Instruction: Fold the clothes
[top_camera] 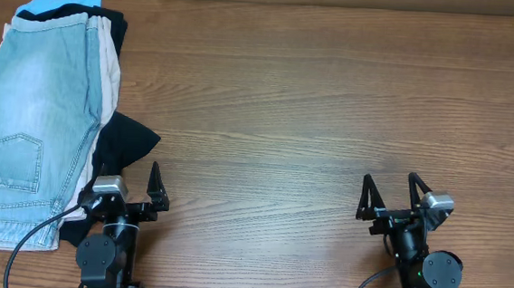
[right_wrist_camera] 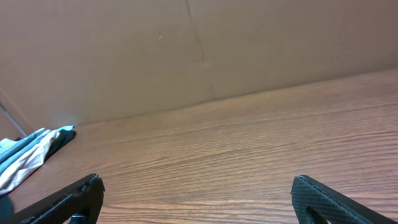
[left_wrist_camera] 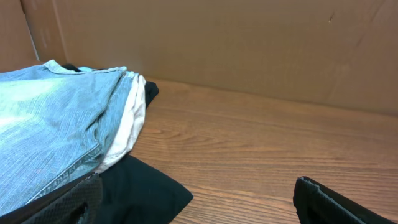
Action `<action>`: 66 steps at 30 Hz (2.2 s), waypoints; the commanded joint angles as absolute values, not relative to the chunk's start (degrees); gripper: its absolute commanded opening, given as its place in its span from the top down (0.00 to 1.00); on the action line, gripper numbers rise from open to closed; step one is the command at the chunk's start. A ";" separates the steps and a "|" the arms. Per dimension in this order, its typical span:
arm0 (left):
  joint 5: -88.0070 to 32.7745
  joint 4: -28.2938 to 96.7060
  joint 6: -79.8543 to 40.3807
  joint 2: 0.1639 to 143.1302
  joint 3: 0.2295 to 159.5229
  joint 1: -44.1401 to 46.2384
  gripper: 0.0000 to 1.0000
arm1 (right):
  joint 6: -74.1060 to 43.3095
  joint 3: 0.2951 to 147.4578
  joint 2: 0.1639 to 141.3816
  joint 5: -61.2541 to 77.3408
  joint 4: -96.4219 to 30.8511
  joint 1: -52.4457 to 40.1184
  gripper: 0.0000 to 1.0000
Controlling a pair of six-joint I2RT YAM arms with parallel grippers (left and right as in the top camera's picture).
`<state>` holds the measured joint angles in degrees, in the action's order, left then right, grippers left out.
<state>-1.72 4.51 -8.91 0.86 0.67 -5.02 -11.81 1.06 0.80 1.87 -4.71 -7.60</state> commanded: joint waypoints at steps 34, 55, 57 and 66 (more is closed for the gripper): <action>-12.95 18.59 -10.31 22.20 47.20 -5.34 0.00 | -11.97 36.67 17.76 15.73 -10.31 -7.88 0.00; -6.83 54.63 13.76 77.95 95.07 -7.03 0.00 | -8.54 73.89 63.09 35.29 -43.94 -7.88 0.00; -7.22 54.61 13.72 81.95 95.07 -9.67 0.00 | -8.51 73.89 64.58 35.29 -44.34 -7.88 0.00; -10.57 54.81 11.38 98.24 95.04 -21.10 0.02 | -8.47 73.52 68.88 34.63 -47.29 -7.88 0.00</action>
